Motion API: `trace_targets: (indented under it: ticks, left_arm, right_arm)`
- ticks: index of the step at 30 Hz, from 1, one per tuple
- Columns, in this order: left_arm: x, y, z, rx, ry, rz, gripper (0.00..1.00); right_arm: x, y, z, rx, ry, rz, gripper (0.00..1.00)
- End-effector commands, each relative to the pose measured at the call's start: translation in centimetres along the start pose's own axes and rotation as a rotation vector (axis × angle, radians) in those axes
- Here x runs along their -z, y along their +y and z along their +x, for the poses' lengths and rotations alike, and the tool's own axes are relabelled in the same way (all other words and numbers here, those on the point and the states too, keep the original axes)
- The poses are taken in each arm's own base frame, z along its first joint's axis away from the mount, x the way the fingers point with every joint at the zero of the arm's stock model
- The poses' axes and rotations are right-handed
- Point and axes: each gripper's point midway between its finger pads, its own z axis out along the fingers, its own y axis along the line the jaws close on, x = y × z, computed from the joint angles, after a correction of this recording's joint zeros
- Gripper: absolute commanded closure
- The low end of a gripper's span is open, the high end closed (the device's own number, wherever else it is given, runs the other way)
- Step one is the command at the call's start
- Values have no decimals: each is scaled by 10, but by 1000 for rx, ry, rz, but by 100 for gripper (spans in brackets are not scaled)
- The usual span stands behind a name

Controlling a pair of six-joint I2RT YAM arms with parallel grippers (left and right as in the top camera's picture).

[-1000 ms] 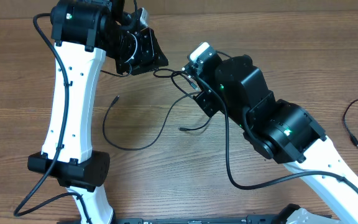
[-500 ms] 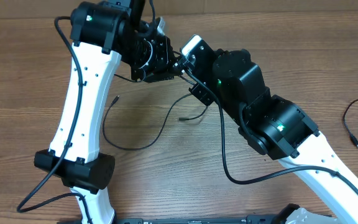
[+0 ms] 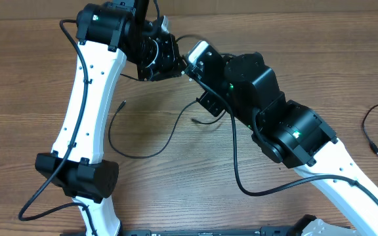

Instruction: Untangle cables

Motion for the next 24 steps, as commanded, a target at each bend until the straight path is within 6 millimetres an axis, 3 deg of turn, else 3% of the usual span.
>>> trace_targets:
  ticks: [1, 9, 16, 24]
  left_arm:
    - [1, -1, -5, -25, -23, 4, 78]
    - [1, -3, -12, -75, -53, 8, 78]
    - [1, -3, -12, -89, -54, 7, 76]
    - [1, 2, -15, -86, -69, -25, 62]
  right_arm:
    - [5, 24, -15, -90, -57, -143, 96]
    - [13, 48, -32, -229, -111, -310, 96]
    - [14, 48, -36, -254, -127, -313, 96]
    - [19, 46, -39, -225, -143, -307, 96]
